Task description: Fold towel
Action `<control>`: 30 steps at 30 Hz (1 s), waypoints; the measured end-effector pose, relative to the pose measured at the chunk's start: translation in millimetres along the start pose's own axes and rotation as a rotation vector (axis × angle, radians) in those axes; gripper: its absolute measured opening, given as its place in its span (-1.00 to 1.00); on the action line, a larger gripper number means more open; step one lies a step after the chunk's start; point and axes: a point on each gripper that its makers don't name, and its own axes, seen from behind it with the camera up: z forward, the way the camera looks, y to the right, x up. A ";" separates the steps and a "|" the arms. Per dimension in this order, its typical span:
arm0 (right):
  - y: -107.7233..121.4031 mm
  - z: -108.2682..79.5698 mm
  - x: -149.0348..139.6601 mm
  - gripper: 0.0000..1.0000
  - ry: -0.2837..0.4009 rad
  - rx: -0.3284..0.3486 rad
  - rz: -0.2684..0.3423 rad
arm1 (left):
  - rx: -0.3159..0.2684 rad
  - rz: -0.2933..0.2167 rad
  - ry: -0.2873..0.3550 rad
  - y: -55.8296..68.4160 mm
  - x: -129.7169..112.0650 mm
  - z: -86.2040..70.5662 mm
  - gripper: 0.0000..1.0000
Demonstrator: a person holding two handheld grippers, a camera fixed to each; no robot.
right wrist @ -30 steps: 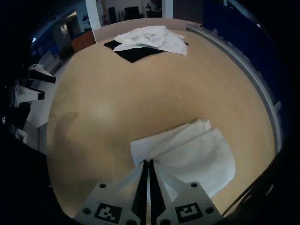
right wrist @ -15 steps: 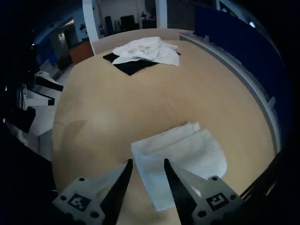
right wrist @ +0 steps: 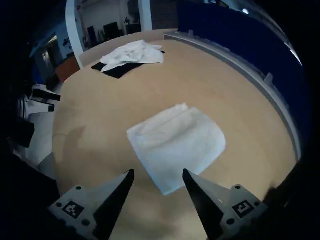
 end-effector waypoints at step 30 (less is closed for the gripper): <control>8.4 19.2 -43.6 -0.06 -0.050 -0.051 0.123 | -0.015 0.005 -0.004 5.5 0.0 3.4 0.75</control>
